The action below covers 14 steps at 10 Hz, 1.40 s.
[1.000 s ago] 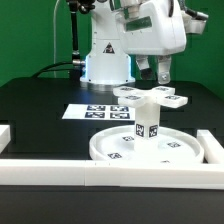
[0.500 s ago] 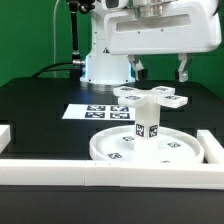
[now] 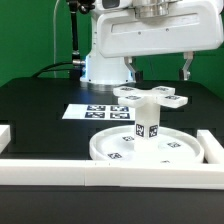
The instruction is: Assemble round table
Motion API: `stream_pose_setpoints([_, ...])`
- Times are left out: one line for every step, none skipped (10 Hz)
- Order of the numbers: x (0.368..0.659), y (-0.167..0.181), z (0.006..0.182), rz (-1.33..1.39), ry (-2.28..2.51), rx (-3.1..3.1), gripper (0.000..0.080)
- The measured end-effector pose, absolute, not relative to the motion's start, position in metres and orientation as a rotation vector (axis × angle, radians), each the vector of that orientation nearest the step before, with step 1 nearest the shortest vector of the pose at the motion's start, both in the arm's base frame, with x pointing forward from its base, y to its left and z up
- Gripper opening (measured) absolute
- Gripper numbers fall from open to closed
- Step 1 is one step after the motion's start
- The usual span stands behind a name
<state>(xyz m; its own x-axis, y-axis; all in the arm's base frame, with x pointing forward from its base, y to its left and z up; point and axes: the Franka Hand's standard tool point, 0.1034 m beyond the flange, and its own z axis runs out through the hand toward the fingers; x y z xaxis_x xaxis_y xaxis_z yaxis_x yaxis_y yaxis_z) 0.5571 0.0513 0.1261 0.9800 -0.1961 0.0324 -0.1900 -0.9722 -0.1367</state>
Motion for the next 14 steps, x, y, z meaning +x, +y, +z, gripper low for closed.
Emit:
stream_pose_setpoints([0.557, 0.05, 0.126, -0.089, 0.05, -3.024, 0.0649])
stream_pose_setpoints([0.558, 0.05, 0.126, -0.101, -0.177, -3.036, 0.0649])
stream_pose_setpoints([0.561, 0.052, 0.129, -0.104, -0.4, -3.039, 0.0649])
stream_pose_setpoints([0.562, 0.053, 0.13, -0.113, -0.528, -3.031, 0.0649])
stream_pose_setpoints([0.562, 0.051, 0.129, -0.114, -0.627, -3.016, 0.0649])
stream_pose_setpoints([0.562, 0.05, 0.129, -0.117, -0.771, -2.986, 0.0649])
stream_pose_setpoints([0.562, 0.05, 0.128, -0.117, -0.803, -2.978, 0.0649])
stream_pose_setpoints([0.563, 0.048, 0.128, -0.135, -1.037, -2.921, 0.0649])
stream_pose_setpoints([0.565, 0.045, 0.127, -0.159, -1.28, -2.845, 0.0649])
stream_pose_setpoints([0.566, 0.045, 0.127, -0.164, -1.437, -2.781, 0.0649])
stream_pose_setpoints([0.567, 0.045, 0.127, -0.153, -1.621, -2.705, 0.0649])
stream_pose_setpoints([0.567, 0.046, 0.127, -0.138, -1.775, -2.631, 0.0649])
stream_pose_setpoints([0.567, 0.043, 0.126, -0.135, -1.823, -2.601, 0.0649])
stream_pose_setpoints([0.567, 0.042, 0.126, -0.129, -1.891, -2.561, 0.0649])
